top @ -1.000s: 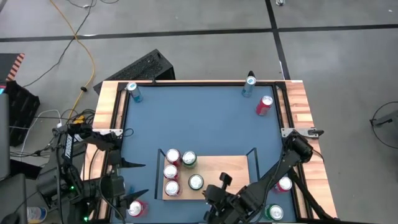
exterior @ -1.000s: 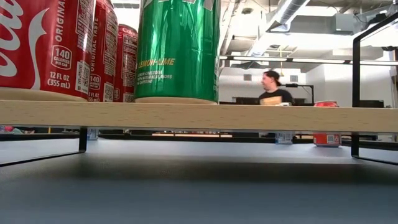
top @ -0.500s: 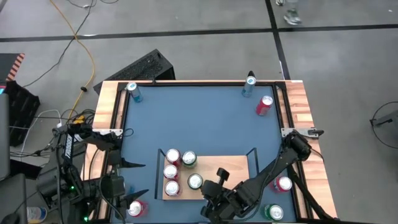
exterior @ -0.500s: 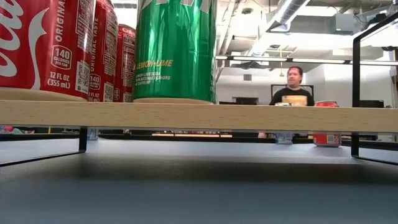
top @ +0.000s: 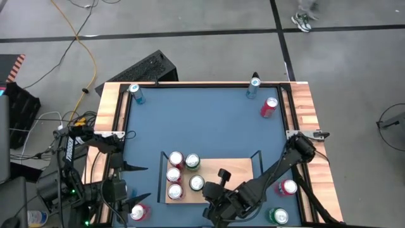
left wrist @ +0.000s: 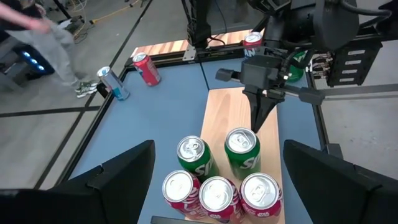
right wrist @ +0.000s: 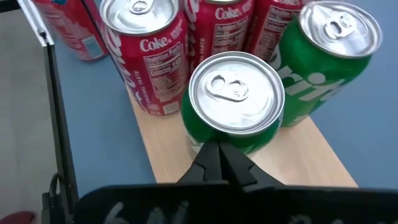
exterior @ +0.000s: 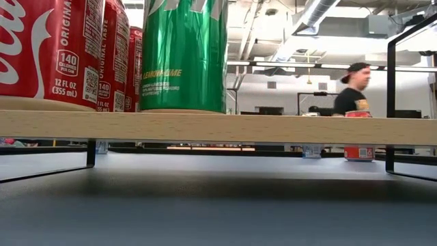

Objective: Place canned beverage on shelf
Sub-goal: Put the left green soda can on the shelf aligned with the other green soda can

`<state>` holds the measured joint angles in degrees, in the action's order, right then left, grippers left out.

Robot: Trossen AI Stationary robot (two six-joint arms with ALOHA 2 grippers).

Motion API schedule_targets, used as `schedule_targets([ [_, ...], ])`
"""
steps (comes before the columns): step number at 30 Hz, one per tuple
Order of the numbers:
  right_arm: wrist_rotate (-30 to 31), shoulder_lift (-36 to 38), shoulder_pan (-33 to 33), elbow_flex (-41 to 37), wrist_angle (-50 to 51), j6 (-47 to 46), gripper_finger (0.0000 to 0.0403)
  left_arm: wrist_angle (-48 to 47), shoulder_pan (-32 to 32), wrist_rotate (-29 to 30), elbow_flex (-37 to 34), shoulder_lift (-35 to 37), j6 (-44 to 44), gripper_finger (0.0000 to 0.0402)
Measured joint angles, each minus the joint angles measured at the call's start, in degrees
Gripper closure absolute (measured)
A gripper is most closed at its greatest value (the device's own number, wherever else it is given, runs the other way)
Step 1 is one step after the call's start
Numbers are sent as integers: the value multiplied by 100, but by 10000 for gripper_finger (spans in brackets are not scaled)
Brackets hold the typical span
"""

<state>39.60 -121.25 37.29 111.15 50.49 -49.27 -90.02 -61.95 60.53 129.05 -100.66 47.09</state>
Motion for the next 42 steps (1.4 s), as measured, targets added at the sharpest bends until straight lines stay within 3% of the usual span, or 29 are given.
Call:
schedule_targets([
  [22,-241,2,-439,0,-230,777,402,0,0,13,0,-2,-77,62],
  [42,-221,2,-389,0,53,569,402,0,0,9,0,-4,-50,62],
])
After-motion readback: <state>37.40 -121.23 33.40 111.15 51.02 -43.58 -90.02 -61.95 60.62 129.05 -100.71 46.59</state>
